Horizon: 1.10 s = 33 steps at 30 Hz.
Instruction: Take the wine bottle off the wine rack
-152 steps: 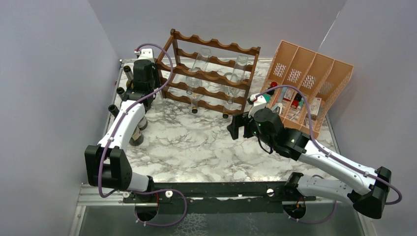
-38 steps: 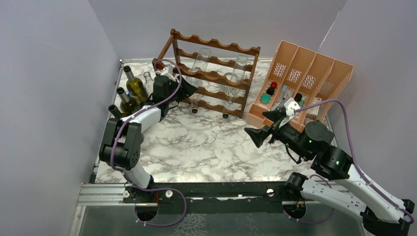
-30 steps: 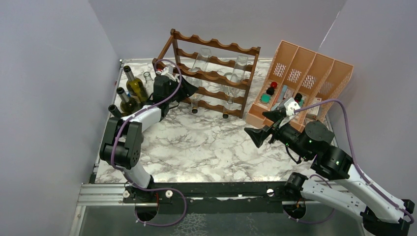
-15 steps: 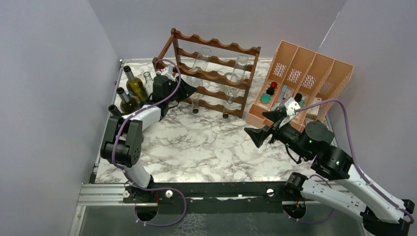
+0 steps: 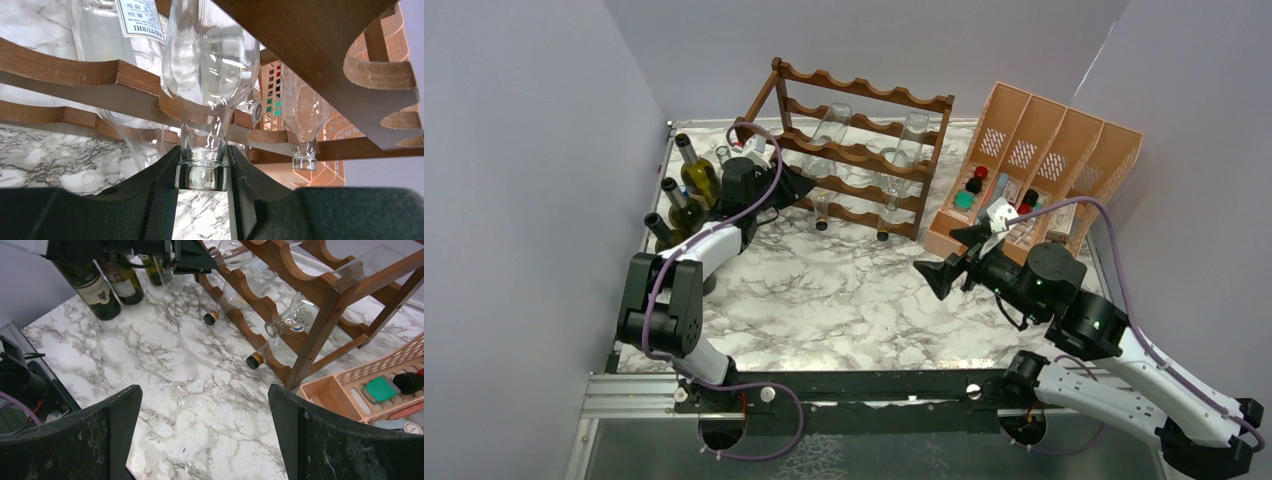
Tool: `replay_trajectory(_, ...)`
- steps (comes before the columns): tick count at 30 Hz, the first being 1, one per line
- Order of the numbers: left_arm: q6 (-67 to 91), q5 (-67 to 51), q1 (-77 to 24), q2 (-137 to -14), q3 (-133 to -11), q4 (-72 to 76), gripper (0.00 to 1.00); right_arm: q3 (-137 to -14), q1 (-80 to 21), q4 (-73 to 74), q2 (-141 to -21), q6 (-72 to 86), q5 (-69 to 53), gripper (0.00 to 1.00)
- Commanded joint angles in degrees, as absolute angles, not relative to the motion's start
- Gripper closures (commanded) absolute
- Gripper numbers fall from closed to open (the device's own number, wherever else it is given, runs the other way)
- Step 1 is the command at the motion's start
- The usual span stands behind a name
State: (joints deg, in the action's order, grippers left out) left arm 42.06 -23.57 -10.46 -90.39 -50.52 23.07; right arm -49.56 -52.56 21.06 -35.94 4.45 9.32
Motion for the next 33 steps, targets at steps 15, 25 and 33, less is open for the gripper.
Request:
replay_trajectory(15,39.28,-30.14,-7.53,-79.56,-39.89,24.85,1.0,-45.06,-52.91,15.57,-40.83,2.58,7.74,0.0)
replay_trajectory(25,39.11,-28.77,-7.47,-73.52,-41.74,13.47,1.0,-38.33,-52.91,-7.99,-51.71,-20.27,3.68,0.0)
replay_trajectory(33,40.4,-30.72,-7.47,-72.06,-44.43,5.55,1.0,-43.99,-52.91,-26.1,-70.8,-40.54,1.65,0.0)
